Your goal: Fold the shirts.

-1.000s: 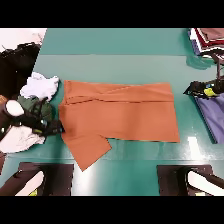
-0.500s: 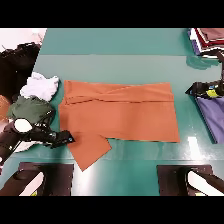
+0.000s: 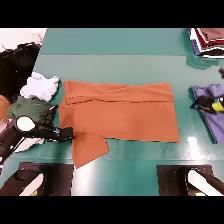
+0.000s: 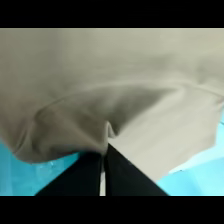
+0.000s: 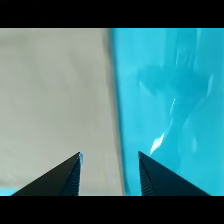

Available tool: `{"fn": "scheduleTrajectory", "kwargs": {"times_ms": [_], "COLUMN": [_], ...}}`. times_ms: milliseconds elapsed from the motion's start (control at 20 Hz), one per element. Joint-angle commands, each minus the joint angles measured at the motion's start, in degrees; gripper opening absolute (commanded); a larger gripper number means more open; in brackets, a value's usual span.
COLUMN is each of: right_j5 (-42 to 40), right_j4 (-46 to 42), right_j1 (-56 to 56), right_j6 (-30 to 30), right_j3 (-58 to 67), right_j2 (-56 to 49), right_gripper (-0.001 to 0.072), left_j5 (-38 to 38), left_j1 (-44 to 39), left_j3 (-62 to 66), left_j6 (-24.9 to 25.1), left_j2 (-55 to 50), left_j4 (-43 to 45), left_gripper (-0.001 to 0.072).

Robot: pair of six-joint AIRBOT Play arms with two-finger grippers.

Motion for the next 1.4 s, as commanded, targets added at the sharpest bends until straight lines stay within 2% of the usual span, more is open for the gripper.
{"fn": "scheduleTrajectory", "kwargs": {"times_ms": [0,150,250,550,600,650,750,800,850,1150,1350], "right_j5": [1.73,0.44,-1.33,-6.82,-7.28,-7.39,-7.19,-6.75,-6.14,3.58,10.10], "right_j4": [0.44,0.70,2.38,8.63,8.63,8.59,8.39,7.58,6.88,-1.49,-4.61], "right_j1": [-9.09,-11.74,-10.78,-1.77,-0.26,1.22,3.67,4.61,5.38,6.75,6.60], "right_j6": [-0.17,-1.66,-2.01,-2.03,-2.03,-2.03,-2.03,-2.03,-2.03,-2.01,-1.84], "right_j3": [-12.83,-22.51,-25.86,-27.41,-26.56,-25.59,-23.39,-22.34,-21.40,-17.25,-17.22], "right_j2": [2.25,2.21,2.21,-2.91,-3.91,-4.48,-4.70,-4.28,-3.48,7.54,17.42], "right_gripper": [0.0543,0.0524,0.0433,0.0424,0.0354,0.0245,0.0149,0.0047,0.0014,0.0013,0.0013], "left_j5": [-0.92,0.31,0.37,0.92,0.92,0.90,-0.04,-0.74,-1.38,-6.29,-9.44], "left_j1": [-0.20,-0.20,-0.20,-0.20,-0.20,-0.20,-0.20,-0.20,-0.20,-0.46,-6.01], "left_j3": [2.40,2.64,2.64,2.67,2.64,2.64,2.67,2.67,2.75,6.78,9.16], "left_j6": [0.79,0.79,0.79,0.81,0.83,1.20,1.92,2.25,2.23,2.21,0.70], "left_j2": [0.04,0.04,0.04,0.04,0.04,0.04,0.04,0.04,0.04,0.07,0.07], "left_j4": [-0.39,-0.46,-0.55,-0.79,-0.76,-0.76,-0.72,-0.66,-0.48,0.22,0.70], "left_gripper": [0.0031,0.0031,0.0031,0.0031,0.0031,0.0031,0.0030,0.0029,0.0029,0.0028,0.0028]}}
